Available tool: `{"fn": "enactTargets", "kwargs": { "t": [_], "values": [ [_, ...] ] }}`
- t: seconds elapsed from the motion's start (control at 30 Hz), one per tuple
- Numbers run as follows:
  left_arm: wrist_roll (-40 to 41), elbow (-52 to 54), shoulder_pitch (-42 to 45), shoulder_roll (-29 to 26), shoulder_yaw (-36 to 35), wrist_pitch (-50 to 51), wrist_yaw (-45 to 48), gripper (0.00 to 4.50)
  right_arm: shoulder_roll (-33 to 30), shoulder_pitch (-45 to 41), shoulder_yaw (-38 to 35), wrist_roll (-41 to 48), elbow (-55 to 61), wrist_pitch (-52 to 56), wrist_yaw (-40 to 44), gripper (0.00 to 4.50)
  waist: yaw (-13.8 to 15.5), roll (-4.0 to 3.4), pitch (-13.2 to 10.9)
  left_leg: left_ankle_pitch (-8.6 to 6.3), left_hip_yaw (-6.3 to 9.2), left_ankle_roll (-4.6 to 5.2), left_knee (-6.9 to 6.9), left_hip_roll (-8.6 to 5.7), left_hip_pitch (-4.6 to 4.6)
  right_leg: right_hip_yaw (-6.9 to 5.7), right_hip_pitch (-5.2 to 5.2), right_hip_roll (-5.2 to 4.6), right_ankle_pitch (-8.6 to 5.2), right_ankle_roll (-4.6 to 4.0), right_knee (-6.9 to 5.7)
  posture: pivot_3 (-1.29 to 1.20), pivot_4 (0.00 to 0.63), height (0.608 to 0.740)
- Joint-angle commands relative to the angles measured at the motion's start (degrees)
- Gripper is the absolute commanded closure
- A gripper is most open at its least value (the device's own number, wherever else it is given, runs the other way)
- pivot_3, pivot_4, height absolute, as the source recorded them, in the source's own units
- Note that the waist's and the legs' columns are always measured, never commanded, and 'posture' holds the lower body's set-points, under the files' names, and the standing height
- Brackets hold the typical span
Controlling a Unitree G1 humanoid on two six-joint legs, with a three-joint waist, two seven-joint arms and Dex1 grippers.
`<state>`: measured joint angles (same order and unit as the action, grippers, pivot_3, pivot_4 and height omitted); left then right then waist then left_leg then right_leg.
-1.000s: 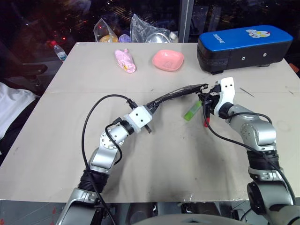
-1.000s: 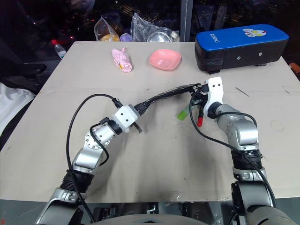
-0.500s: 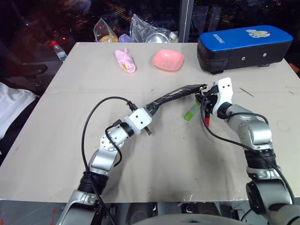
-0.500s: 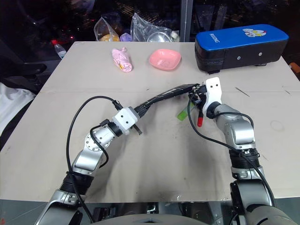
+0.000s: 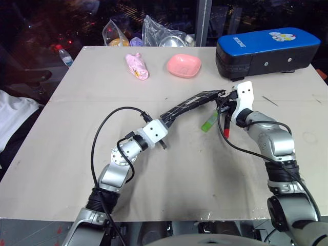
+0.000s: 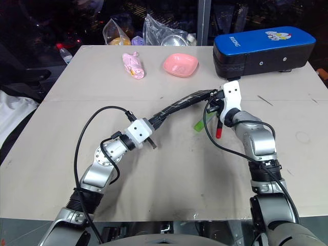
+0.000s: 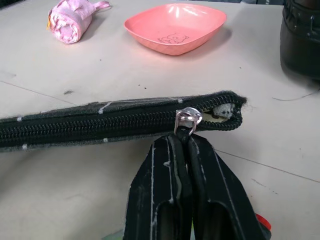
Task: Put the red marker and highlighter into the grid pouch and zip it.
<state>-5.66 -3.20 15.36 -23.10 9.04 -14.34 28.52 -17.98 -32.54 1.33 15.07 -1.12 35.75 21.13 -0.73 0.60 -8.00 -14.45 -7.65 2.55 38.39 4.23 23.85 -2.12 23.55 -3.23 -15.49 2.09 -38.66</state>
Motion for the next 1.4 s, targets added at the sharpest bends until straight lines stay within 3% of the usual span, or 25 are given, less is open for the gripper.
{"fn": "enactTargets", "kwargs": {
  "t": [0.03, 0.5, 1.1, 1.4],
  "values": [
    [-0.3, 2.5, 0.5, 0.3, -0.1, -0.1, -0.5, 4.5, -2.0, -0.4, 2.9, -3.2, 2.9, -3.2, 2.3, 4.47, 0.0, 0.0, 0.0, 0.0, 0.0, 0.0, 0.0, 0.0, 0.0, 0.0, 0.0, 0.0, 0.0, 0.0, 0.0, 0.0, 0.15, 0.74],
    [-0.6, 4.0, 0.2, 1.2, 0.0, 0.9, -1.5, 4.5, -5.1, -0.1, 8.6, -9.3, 4.7, -6.7, 7.9, 4.47, 0.0, 0.0, 0.0, 0.0, -0.03, 0.0, 0.0, 0.0, 0.0, 0.02, 0.02, 0.0, 0.0, 0.0, 0.01, 0.0, 0.15, 0.74],
    [0.2, 4.3, -0.3, 1.3, 0.3, 0.9, -0.7, 4.5, -4.0, 0.0, 7.7, -7.0, 7.9, -5.2, 14.1, 4.47, 0.0, 0.0, 0.0, 0.0, -0.02, 0.0, 0.0, 0.0, 0.0, 0.02, 0.02, 0.0, 0.0, 0.0, 0.01, 0.0, 0.15, 0.74],
    [-0.2, 4.7, -1.2, -1.3, 0.7, -0.5, 2.9, 4.5, -7.9, -0.4, 8.7, -9.2, 6.5, -7.4, 16.4, 4.47, 0.1, 0.0, 0.0, 0.0, -0.03, 0.0, -0.01, 0.0, 0.0, 0.02, 0.02, -0.01, -0.01, -0.01, 0.03, 0.0, 0.15, 0.74]
  ]
}}
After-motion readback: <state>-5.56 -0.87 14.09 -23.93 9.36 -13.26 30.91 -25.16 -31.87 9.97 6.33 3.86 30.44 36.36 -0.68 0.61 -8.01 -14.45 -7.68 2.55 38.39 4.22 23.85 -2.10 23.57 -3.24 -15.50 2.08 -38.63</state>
